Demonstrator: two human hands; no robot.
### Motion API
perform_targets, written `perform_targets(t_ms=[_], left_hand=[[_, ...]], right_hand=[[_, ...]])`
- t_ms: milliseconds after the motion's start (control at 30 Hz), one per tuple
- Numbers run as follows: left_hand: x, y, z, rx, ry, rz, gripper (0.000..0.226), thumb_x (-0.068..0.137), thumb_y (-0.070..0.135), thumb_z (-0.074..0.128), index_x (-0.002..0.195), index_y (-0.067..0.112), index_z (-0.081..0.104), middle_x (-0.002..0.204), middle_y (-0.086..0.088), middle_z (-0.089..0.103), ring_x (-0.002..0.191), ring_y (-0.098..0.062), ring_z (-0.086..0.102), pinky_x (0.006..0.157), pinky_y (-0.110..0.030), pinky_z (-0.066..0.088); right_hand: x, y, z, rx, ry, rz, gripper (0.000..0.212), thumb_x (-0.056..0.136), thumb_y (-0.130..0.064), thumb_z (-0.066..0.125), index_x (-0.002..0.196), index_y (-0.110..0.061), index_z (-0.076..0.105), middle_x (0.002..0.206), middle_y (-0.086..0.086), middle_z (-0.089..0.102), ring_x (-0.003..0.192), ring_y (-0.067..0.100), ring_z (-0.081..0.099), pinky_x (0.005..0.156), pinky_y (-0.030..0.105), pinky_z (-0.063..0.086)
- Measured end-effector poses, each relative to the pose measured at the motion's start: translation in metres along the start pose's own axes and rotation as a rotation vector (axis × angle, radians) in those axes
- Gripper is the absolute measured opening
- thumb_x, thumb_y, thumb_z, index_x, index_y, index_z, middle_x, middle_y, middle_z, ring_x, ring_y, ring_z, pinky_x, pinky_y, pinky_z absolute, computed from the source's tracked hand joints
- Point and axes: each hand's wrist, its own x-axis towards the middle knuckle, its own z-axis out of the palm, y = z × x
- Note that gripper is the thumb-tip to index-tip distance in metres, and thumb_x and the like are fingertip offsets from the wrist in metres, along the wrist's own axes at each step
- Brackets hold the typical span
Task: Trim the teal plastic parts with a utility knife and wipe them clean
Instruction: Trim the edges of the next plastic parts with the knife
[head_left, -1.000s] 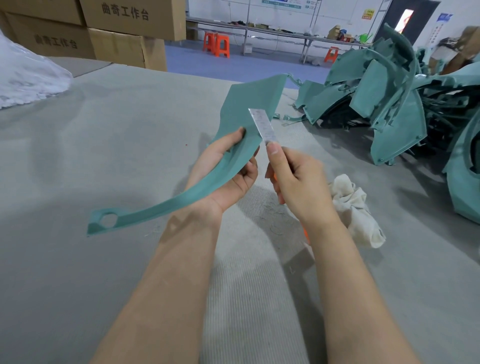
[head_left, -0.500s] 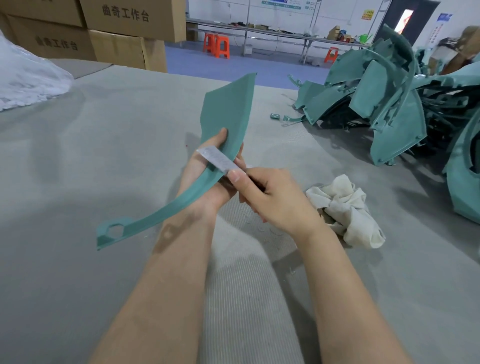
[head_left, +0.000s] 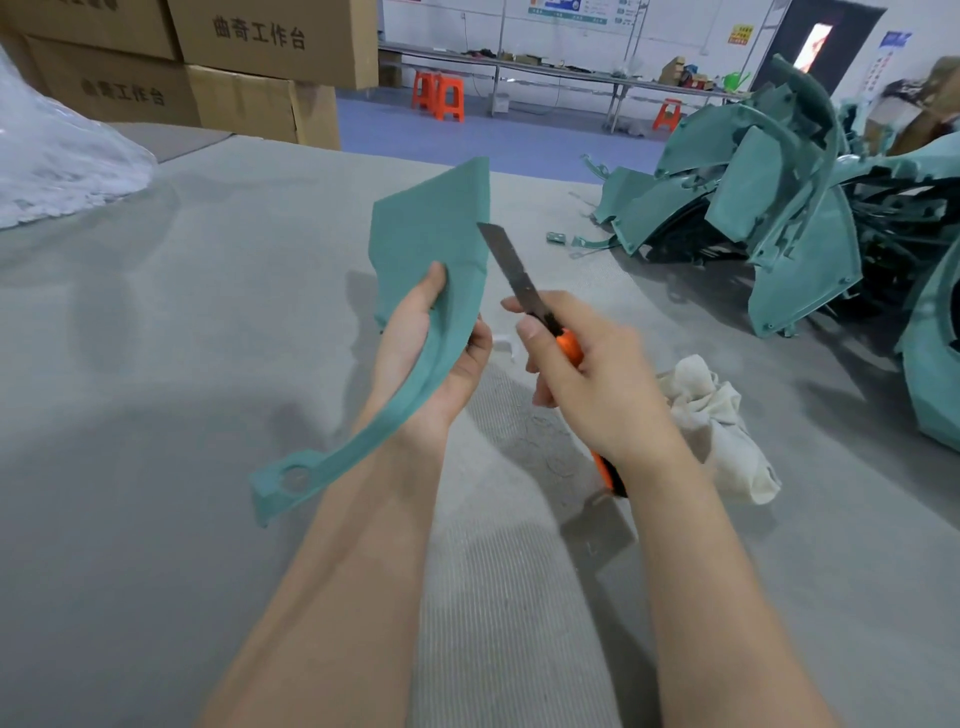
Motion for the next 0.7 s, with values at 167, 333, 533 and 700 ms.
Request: perform_targets(t_ms=[167, 333, 533, 700], left_hand=[[0.001, 0.001, 0.001, -0.06, 0.005, -0.008, 0.021, 0.096, 0.023, 0.056, 0.079, 0.01, 0.057, 0.065, -0.001, 0.05, 0.041, -0.007, 0.046, 0.036, -0.015, 0.04], [-0.001, 0.001, -0.005, -0.133, -0.08, -0.026, 0.022, 0.093, 0.021, 0.058, 0.076, 0.008, 0.059, 0.074, -0.002, 0.052, 0.052, -0.009, 0.052, 0.043, -0.015, 0.043], [-0.003, 0.001, -0.005, -0.179, -0.128, -0.067, 0.021, 0.092, 0.02, 0.058, 0.075, 0.009, 0.06, 0.08, -0.003, 0.056, 0.053, -0.01, 0.059, 0.044, -0.016, 0.045], [-0.006, 0.001, 0.0, -0.227, -0.098, -0.107, 0.008, 0.086, 0.013, 0.062, 0.079, 0.008, 0.06, 0.086, -0.004, 0.059, 0.054, -0.013, 0.062, 0.049, -0.018, 0.051]], right_hand=[[-0.003, -0.009, 0.01, -0.015, -0.018, 0.027, 0.06, 0.088, -0.065, 0.024, 0.077, -0.022, 0.064, 0.059, -0.001, 0.055, 0.054, 0.007, 0.049, 0.057, 0.03, 0.041], [-0.004, -0.01, 0.015, -0.085, -0.049, -0.001, 0.044, 0.095, -0.049, 0.051, 0.077, -0.011, 0.065, 0.051, -0.006, 0.042, 0.051, 0.01, 0.04, 0.057, 0.03, 0.035], [-0.004, -0.011, 0.016, -0.084, -0.051, -0.007, 0.045, 0.093, -0.044, 0.055, 0.075, -0.003, 0.06, 0.054, 0.007, 0.044, 0.052, 0.014, 0.039, 0.056, 0.033, 0.036], [-0.004, -0.01, 0.019, -0.096, 0.037, -0.04, 0.048, 0.092, -0.048, 0.055, 0.072, -0.004, 0.055, 0.053, -0.005, 0.037, 0.054, 0.013, 0.037, 0.056, 0.038, 0.037]])
